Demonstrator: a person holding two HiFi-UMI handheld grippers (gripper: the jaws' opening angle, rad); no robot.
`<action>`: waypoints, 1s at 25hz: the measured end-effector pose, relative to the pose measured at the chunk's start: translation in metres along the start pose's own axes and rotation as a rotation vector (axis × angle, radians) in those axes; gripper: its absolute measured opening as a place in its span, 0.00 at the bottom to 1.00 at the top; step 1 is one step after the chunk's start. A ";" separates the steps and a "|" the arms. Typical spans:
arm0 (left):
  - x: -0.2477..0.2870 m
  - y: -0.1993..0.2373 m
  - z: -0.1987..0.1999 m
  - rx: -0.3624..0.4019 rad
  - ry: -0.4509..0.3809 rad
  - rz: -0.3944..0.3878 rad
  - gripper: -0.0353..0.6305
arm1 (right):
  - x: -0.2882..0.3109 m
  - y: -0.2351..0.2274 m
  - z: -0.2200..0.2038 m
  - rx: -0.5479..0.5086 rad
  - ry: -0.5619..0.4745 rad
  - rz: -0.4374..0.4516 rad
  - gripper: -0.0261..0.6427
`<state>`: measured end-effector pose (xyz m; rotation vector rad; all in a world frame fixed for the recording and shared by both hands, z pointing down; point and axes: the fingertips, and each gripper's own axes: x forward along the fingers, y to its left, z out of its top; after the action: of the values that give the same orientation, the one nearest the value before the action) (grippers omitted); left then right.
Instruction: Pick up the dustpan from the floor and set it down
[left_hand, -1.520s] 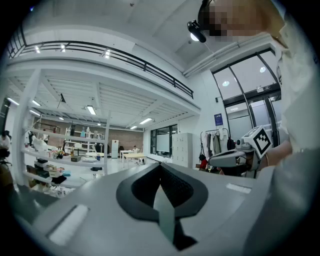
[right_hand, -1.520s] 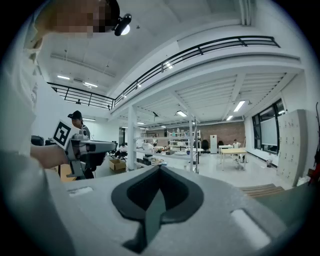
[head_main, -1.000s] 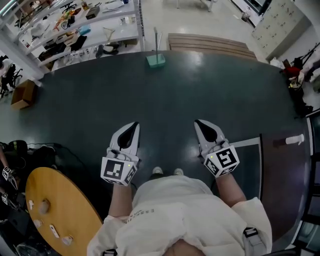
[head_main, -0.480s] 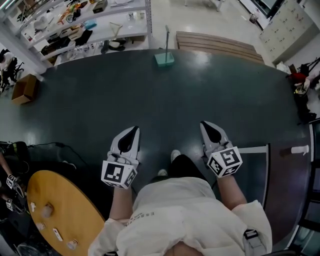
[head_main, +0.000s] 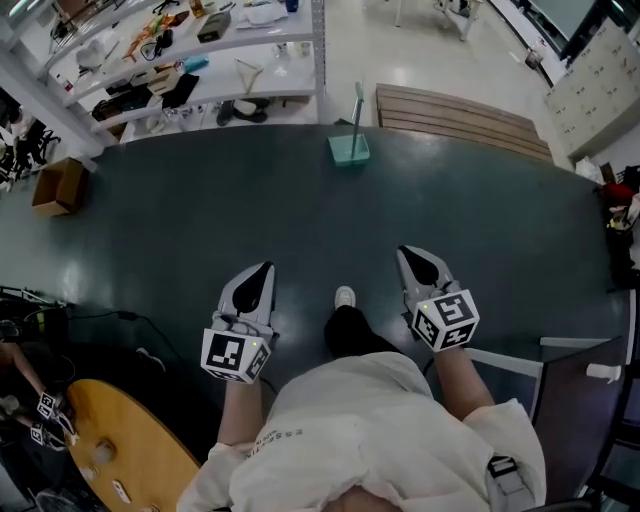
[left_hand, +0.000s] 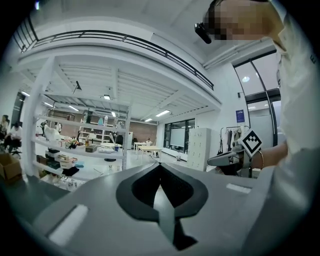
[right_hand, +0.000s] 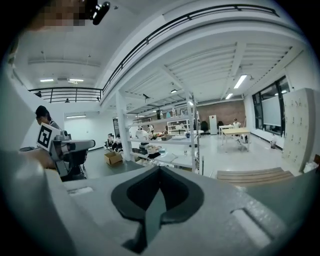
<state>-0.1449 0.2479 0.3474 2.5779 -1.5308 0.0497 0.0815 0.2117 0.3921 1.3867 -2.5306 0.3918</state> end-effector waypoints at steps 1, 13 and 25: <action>0.019 0.012 0.004 0.007 0.001 0.005 0.08 | 0.019 -0.014 0.011 -0.003 0.002 -0.002 0.03; 0.227 0.116 0.050 0.005 -0.027 -0.018 0.08 | 0.201 -0.136 0.093 -0.029 0.077 -0.010 0.03; 0.467 0.272 0.049 -0.057 -0.007 -0.145 0.08 | 0.420 -0.254 0.119 0.047 0.207 -0.165 0.03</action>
<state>-0.1606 -0.2937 0.3752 2.6377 -1.3236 -0.0189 0.0672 -0.2896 0.4474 1.4755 -2.2377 0.5362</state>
